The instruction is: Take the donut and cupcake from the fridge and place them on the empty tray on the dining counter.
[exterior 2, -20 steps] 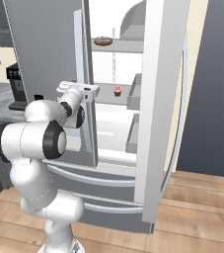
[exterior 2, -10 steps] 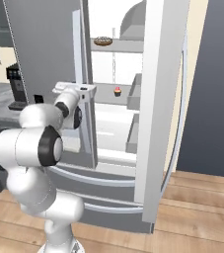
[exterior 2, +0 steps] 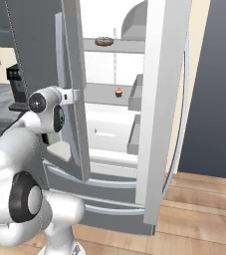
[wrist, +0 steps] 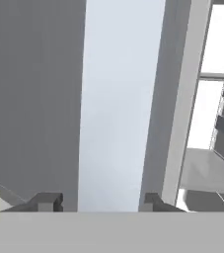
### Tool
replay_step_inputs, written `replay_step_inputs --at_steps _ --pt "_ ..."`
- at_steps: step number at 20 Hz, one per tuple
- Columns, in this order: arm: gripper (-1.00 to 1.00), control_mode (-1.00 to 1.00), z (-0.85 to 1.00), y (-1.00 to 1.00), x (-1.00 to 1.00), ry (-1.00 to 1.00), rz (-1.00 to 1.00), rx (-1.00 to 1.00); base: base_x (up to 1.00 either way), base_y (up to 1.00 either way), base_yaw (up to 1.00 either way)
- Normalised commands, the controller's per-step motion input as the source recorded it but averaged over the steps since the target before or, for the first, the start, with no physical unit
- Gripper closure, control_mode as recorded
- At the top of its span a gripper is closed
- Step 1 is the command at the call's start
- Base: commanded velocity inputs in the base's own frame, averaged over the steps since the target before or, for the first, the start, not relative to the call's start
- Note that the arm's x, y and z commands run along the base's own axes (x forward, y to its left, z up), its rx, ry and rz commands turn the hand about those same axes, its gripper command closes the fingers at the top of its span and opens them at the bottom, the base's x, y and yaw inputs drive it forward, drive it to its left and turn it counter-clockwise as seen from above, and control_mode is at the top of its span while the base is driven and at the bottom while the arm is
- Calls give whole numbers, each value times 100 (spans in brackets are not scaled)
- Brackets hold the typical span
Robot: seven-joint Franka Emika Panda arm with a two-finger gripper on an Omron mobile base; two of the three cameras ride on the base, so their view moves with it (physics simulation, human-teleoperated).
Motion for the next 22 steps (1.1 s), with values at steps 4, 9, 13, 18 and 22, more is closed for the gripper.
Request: replay_step_inputs --at_steps 4,9,13,18,22 --pt "100 -100 26 84 -100 39 -12 0 0 0 0" --pt "100 -100 -18 100 -100 -2 -9 -5 0 0 0" --pt "100 -100 -12 100 -100 -2 -8 -9 0 0 0" --pt "-100 -100 7 87 -94 8 -1 -3 0 0 0" --pt "-100 -100 43 21 -100 0 3 -2 0 0 0"
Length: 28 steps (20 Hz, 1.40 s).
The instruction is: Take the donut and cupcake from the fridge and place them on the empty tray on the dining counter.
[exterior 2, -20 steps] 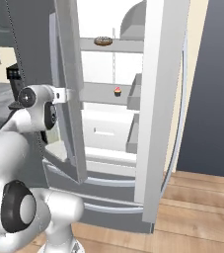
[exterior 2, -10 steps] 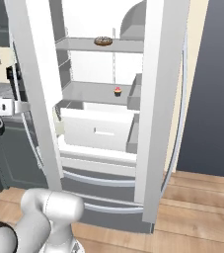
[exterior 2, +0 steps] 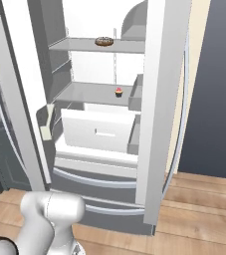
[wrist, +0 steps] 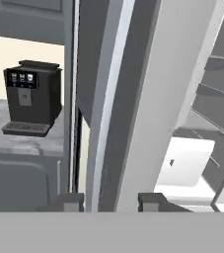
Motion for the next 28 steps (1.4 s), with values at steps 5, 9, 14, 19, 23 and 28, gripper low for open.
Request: replay_step_inputs --at_steps 5,9,14,19,23,28 --pt "-100 -100 68 -45 -100 -18 0 0 0 0 0" --pt "-100 -100 58 -100 -100 -33 0 2 0 0 0" --pt "-100 -100 23 -100 -91 -20 0 3 0 0 0" --pt "-100 -100 0 -100 5 4 0 0 0 0 0" --pt "-100 -100 0 -100 66 9 2 7 0 0 0" --pt "-100 -100 -3 -54 44 0 31 6 0 0 0"
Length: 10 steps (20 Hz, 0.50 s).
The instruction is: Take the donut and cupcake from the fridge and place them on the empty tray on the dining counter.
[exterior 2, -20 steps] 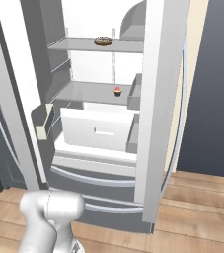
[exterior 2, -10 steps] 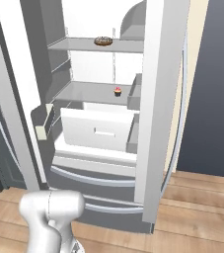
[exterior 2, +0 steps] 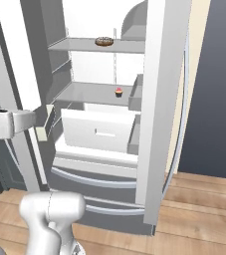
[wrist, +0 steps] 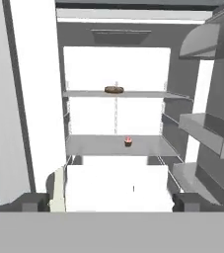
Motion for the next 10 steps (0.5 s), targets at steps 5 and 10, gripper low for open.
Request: replay_step_inputs --at_steps 5,10 --pt "-100 -100 -22 -15 50 2 50 3 0 0 0" --pt "-100 -100 -29 14 92 8 49 0 0 0 0"
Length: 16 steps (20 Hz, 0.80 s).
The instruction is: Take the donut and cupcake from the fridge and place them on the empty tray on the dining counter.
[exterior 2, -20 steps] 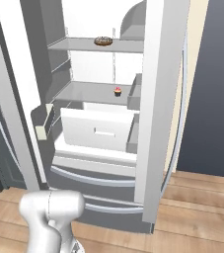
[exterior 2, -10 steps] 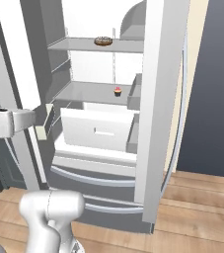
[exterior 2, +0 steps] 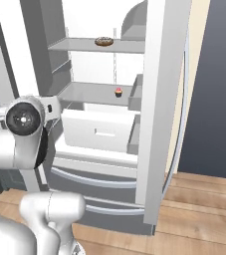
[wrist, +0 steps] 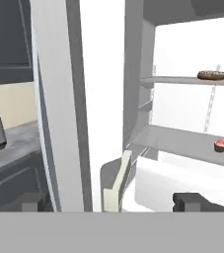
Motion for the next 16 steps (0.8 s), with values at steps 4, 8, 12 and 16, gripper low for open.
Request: replay_step_inputs --at_steps 4,8,12,16 --pt "-100 -100 -39 61 99 2 37 0 0 0 0" --pt "-100 -100 -30 57 100 0 29 0 0 0 0" --pt "-100 -100 -24 55 100 1 25 0 0 0 0" --pt "-100 -100 -33 85 97 0 29 0 0 0 0"
